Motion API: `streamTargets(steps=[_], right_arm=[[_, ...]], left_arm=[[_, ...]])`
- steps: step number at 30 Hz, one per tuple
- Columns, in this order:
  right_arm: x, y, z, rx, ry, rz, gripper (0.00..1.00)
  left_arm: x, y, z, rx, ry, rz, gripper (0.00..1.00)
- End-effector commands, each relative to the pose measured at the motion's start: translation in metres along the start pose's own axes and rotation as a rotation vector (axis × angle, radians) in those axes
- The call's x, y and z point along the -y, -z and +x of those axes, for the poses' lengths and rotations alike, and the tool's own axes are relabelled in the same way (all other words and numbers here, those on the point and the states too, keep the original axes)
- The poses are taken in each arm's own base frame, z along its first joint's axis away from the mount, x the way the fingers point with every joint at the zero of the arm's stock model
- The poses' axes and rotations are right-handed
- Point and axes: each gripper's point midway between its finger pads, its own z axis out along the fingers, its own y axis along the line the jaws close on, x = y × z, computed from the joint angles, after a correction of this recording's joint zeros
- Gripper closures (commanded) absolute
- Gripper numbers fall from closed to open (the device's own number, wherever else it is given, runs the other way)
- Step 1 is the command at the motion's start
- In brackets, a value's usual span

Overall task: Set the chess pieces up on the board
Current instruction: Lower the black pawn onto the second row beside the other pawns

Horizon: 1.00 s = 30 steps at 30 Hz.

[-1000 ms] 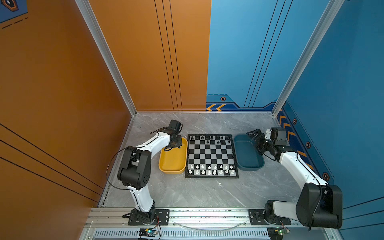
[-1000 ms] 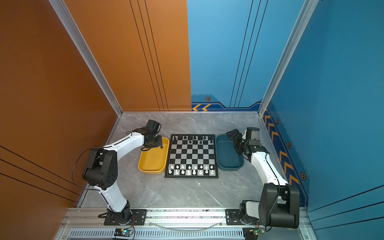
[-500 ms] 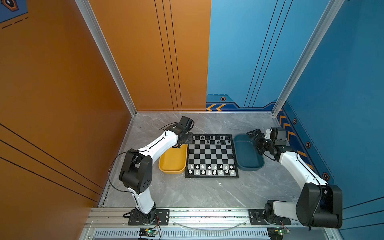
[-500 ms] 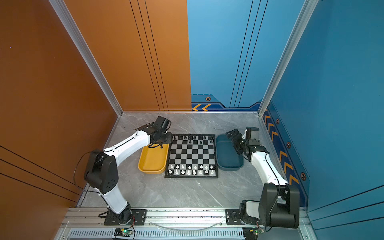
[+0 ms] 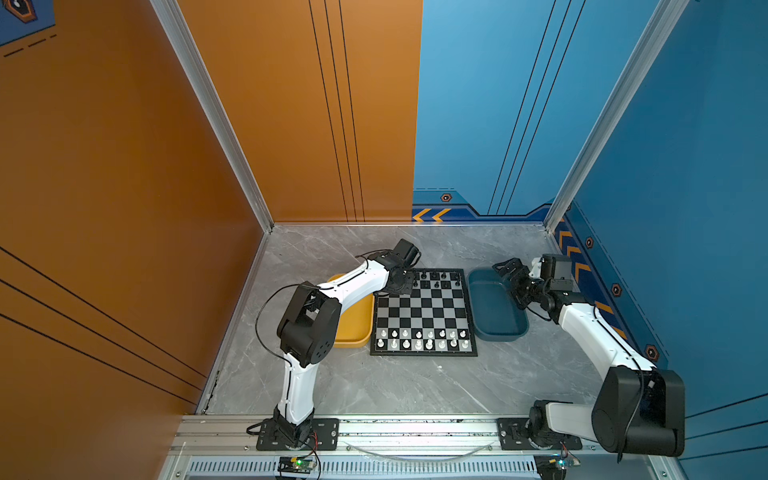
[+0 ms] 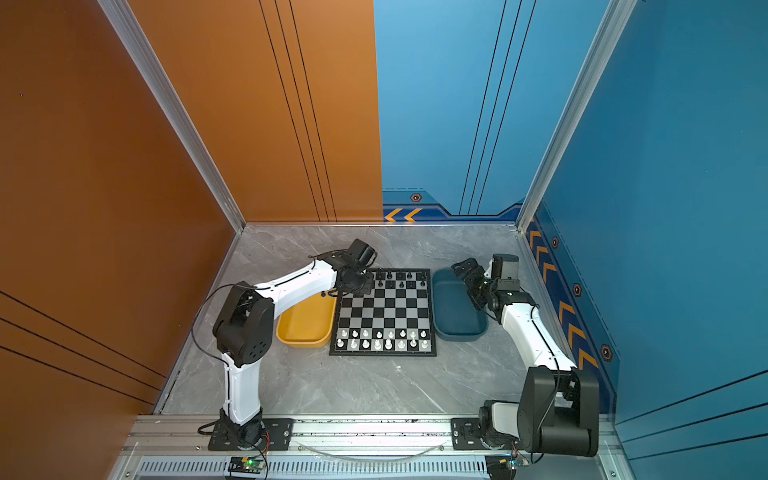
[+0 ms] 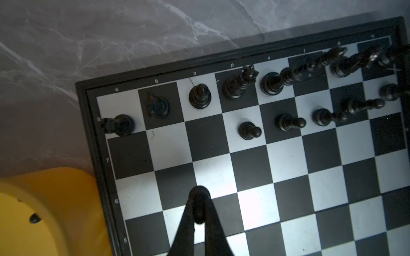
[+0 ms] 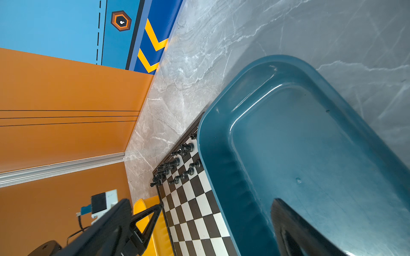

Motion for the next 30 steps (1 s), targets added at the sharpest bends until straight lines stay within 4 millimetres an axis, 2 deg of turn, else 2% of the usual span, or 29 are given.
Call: streamTargets(steps=[1,30], right_arm=[[-0.006,0.001,-0.006,0.014,-0.012,-0.026,0.0],[-0.004,-0.006,-0.01,0.024,-0.04,-0.042,0.0]], left_arm=[[0.008,0.004,-0.006,0.001,-0.021,0.019,1.0],[0.011,-0.024,-0.018,-0.013,-0.03,-0.004,1.0]])
